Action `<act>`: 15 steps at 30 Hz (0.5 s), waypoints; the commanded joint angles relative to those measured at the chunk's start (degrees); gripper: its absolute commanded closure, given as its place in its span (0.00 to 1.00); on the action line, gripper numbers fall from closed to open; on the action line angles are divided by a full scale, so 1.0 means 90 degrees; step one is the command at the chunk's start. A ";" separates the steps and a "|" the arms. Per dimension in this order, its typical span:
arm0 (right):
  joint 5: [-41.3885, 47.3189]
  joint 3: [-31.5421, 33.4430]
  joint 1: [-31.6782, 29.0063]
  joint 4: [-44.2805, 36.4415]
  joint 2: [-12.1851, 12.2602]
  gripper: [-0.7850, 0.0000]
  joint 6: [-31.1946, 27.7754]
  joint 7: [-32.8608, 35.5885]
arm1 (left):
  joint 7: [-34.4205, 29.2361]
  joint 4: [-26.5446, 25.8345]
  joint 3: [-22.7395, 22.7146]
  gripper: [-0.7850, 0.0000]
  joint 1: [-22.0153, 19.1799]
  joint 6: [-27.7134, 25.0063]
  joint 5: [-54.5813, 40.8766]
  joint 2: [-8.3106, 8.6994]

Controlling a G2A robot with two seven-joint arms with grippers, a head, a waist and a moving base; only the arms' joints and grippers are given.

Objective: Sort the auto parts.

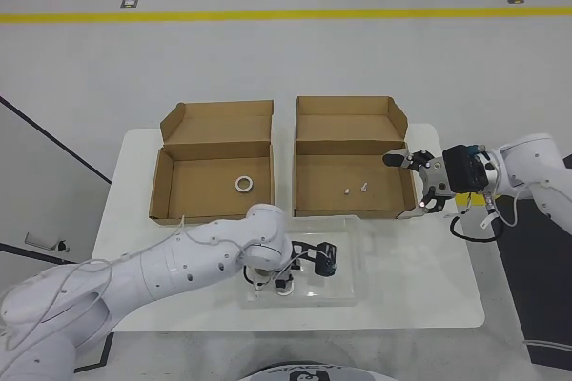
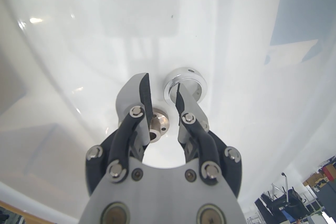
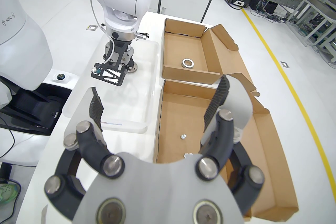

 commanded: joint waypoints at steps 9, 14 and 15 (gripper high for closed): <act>0.0000 0.0000 0.0000 0.0000 0.0000 0.00 0.0000 0.0000 | -0.0023 -0.0041 0.0000 0.62 0.0012 0.0022 0.0079 0.0089; 0.0000 0.0000 0.0000 0.0000 0.0000 0.00 0.0000 0.0000 | 0.0007 0.0040 0.0000 0.64 0.0114 -0.0007 0.0265 0.0084; 0.0000 0.0000 0.0000 0.0000 0.0000 0.00 0.0000 0.0000 | 0.0032 0.0072 0.0000 0.65 0.0130 -0.0033 0.0289 0.0075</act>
